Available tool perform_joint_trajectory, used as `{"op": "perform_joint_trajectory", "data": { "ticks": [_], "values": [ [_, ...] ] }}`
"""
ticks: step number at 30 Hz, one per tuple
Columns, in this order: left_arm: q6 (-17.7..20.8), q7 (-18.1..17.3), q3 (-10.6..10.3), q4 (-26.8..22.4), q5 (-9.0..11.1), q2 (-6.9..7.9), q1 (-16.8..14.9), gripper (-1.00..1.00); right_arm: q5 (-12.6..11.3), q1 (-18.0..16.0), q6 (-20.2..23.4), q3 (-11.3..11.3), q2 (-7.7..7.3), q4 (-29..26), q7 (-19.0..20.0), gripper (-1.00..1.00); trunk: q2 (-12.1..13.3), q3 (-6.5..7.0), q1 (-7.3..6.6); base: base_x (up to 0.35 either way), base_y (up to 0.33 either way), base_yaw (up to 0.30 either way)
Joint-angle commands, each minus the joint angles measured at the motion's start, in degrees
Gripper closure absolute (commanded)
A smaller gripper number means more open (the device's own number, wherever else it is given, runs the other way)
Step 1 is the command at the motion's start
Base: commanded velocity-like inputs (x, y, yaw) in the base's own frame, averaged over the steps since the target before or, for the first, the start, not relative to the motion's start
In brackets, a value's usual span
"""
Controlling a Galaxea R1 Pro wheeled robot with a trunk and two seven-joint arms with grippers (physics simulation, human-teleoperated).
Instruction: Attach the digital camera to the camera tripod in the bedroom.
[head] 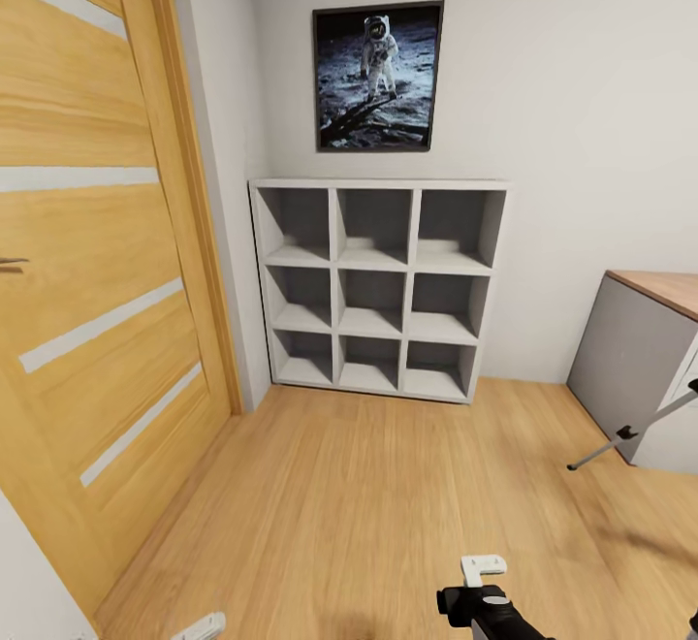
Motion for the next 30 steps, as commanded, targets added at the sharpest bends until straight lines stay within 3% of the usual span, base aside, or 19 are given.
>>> {"op": "perform_joint_trajectory", "data": {
  "ticks": [1,30],
  "values": [
    [0.3,0.3,0.0,-0.1,0.6,-0.01,0.0,-1.00,0.4,0.0,0.4,-0.1,0.03,-0.1,-0.1,-1.00,-0.4,-0.24,0.22,0.000,0.000,0.000],
    [0.3,0.3,0.0,-0.1,0.6,0.02,0.0,-1.00,0.6,0.0,0.0,-0.1,0.02,1.4,-0.1,-1.00,-12.1,-5.45,6.59,0.000,0.000,0.000]
  ]
}}
